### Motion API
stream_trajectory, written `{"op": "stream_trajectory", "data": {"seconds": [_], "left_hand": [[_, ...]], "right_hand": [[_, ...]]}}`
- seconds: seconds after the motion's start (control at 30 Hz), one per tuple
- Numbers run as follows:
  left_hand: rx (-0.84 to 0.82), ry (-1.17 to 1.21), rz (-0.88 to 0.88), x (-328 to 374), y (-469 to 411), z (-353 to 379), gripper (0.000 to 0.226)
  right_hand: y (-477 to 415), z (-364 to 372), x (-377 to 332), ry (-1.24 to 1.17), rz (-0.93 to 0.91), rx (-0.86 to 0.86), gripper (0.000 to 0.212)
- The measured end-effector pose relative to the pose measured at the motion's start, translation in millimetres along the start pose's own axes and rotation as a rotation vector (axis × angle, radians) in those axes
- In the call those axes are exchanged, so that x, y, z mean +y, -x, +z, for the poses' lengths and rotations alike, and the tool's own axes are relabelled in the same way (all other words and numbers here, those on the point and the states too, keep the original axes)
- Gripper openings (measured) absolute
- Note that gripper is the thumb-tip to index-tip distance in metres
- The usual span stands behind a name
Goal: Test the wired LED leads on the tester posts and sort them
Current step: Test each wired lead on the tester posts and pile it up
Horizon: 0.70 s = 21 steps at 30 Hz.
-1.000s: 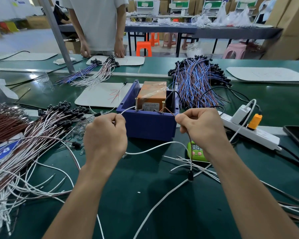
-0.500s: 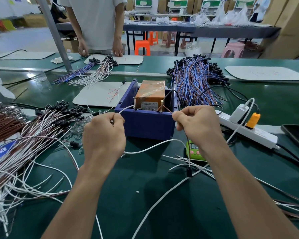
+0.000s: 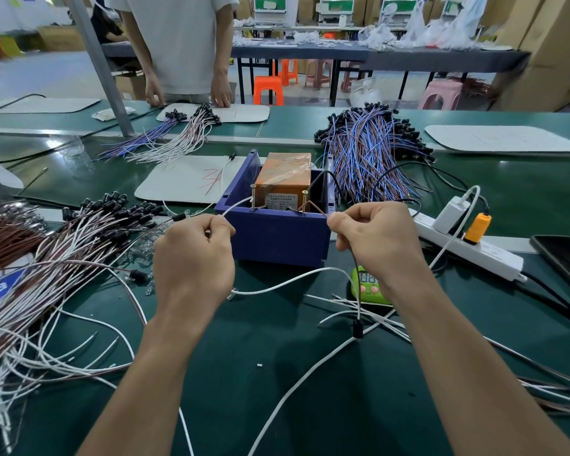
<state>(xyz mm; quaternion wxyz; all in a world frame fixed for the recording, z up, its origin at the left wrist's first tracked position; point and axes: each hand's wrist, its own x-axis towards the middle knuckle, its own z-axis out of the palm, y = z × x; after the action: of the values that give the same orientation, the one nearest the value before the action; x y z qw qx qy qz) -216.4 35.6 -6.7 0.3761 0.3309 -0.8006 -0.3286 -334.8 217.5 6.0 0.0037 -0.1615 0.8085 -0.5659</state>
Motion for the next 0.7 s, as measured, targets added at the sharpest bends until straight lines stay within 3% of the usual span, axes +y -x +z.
{"op": "stream_trajectory", "data": {"seconds": [0.7], "left_hand": [[0.043, -0.031, -0.008, 6.5, 0.2, 3.3, 0.036]], "right_hand": [[-1.0, 0.6, -1.7, -0.012, -0.012, 0.003, 0.029]]}}
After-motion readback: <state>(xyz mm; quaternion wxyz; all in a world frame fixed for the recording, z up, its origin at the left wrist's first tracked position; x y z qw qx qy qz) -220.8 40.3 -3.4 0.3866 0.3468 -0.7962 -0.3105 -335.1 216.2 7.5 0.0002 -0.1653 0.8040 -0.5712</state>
